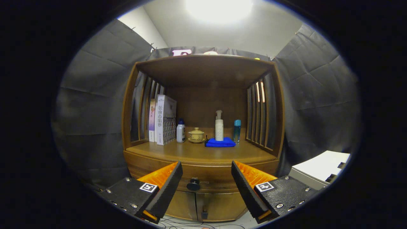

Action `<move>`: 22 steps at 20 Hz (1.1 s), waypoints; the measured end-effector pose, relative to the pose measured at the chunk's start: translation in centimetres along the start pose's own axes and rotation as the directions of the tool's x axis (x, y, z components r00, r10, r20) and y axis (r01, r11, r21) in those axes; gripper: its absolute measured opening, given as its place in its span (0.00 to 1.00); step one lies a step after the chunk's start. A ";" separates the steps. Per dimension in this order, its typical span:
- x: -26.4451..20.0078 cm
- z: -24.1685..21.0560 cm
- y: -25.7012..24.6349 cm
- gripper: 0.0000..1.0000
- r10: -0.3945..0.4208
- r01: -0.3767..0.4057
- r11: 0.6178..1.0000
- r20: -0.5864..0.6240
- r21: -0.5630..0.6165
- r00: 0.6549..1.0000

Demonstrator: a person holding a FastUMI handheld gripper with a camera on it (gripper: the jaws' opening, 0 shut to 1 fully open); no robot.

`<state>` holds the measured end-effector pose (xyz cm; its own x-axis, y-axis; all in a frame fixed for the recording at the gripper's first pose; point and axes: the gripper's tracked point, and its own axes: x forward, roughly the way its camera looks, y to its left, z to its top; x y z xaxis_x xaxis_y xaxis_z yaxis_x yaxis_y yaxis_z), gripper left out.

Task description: Pull open the drawer, take out the items inside it, and place them on the countertop above the cabinet.

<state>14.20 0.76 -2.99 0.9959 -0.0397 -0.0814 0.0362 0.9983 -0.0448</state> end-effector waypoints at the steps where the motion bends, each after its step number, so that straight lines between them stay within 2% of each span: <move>1: 1.2 -0.9 0.3 0.96 0.007 -0.007 1.000 -0.018 0.003 1.000; 8: 6.9 -8.0 3.5 0.97 0.057 -0.052 0.998 -0.173 0.037 0.983; 13: 8.7 -11.6 5.2 0.94 0.084 -0.079 0.996 -0.235 0.030 0.968; 19: 9.2 -13.1 3.9 0.71 0.019 -0.007 0.999 -0.267 0.046 0.963; 22: 9.1 -13.4 3.6 0.49 0.014 0.008 0.997 -0.279 0.077 0.960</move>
<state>22.29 3.48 -17.20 0.9337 -0.0357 -0.3563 0.0503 0.9982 0.0318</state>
